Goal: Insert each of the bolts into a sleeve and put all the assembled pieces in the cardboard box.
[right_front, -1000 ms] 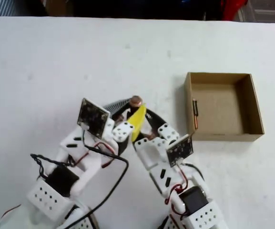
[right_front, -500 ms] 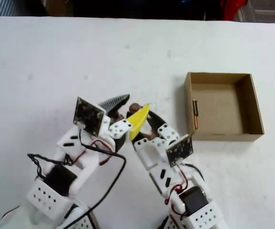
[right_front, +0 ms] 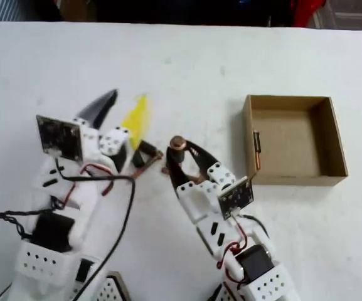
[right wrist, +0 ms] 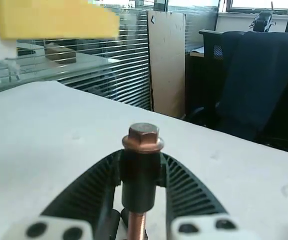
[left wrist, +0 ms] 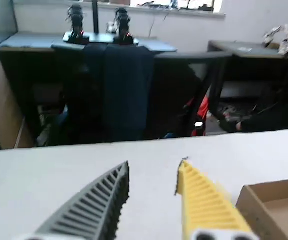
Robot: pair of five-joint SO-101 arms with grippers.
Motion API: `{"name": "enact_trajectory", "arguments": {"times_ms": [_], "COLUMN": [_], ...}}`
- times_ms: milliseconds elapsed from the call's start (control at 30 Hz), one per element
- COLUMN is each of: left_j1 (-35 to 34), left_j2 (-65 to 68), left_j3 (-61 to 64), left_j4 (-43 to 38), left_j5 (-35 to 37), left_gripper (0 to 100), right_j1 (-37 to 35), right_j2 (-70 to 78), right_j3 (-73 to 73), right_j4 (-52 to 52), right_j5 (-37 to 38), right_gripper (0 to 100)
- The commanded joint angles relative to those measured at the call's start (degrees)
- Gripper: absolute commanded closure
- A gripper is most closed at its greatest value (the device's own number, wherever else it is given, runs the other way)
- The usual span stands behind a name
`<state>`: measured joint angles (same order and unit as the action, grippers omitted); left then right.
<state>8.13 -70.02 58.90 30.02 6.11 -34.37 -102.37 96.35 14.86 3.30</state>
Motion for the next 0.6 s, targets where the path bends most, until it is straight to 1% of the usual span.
{"name": "enact_trajectory", "arguments": {"times_ms": [0, 33, 67, 167, 300, 433, 500, 567], "left_j1": [-4.8, -5.9, -6.9, -8.1, -8.1, -8.1, -8.1, -9.1], "left_j2": [-3.8, -5.3, -7.2, -13.9, -24.7, -33.2, -34.9, -34.8], "left_j3": [-2.7, -2.3, -1.5, 3.5, 12.6, 19.3, 22.0, 24.5], "left_j4": [6.3, 7.6, 8.6, 9.9, 9.8, 10.2, 10.2, 10.2], "left_j5": [-0.5, -0.5, -0.5, -0.5, -0.5, -0.5, -0.5, -0.5], "left_gripper": [95, 98, 98, 96, 98, 98, 98, 98], "right_j1": [0.1, 0.1, 0.1, 1.2, 6.0, 9.7, 11.5, 13.1], "right_j2": [-0.7, -0.7, -0.7, -0.7, -0.8, -0.7, -0.7, -0.7], "right_j3": [0.4, 0.4, 0.4, 0.4, 0.1, -0.8, -3.3, -7.4], "right_j4": [1.4, 1.8, 2.2, 3.4, 3.5, 3.6, 7.1, 12.7], "right_j5": [0.8, 0.8, 0.8, 0.8, 0.8, 0.8, 0.8, 0.9], "right_gripper": [98.1, 98.1, 98.1, 98.1, 98.1, 98.2, 98.2, 98.2]}}
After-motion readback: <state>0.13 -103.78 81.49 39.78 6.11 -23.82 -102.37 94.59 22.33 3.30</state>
